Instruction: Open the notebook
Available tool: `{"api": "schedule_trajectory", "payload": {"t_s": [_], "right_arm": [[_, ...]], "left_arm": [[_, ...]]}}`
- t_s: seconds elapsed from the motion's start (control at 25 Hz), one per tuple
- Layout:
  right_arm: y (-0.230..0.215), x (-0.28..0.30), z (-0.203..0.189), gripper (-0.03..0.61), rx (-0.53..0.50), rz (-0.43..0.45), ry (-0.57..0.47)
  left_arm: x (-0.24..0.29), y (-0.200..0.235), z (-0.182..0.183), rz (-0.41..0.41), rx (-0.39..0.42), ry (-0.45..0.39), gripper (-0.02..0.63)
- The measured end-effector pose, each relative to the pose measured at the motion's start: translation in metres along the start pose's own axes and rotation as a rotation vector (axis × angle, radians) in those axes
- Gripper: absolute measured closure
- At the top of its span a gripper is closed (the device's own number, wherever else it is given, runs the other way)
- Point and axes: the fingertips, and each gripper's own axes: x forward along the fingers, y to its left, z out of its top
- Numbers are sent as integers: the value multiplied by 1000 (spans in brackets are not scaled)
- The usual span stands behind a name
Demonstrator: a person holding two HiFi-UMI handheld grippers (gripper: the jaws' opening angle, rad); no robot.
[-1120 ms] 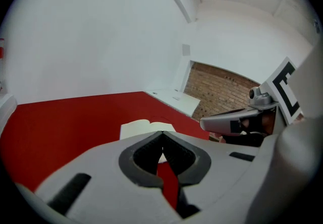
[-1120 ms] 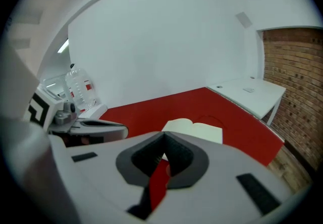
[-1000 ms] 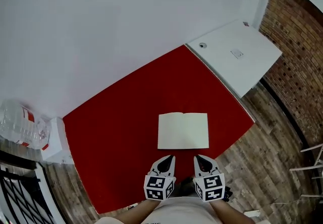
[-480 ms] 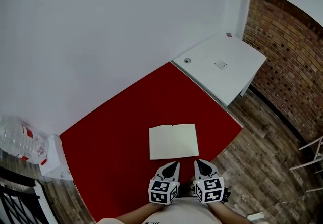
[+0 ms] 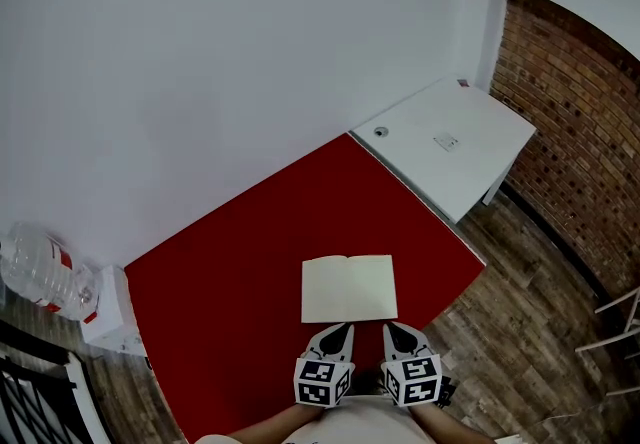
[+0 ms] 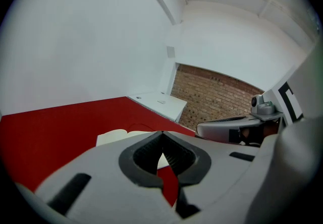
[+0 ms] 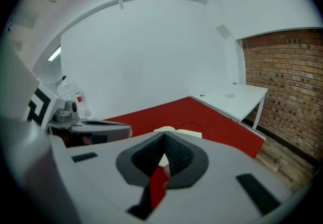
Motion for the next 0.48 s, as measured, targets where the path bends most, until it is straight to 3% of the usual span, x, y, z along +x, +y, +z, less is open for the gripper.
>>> {"api": "schedule_trajectory", "payload": {"t_s": [0.48], "right_arm": [[8,4,3,574,-29,21,3]], "left_arm": [[-2,7,4,15,-6,-7,609]]}}
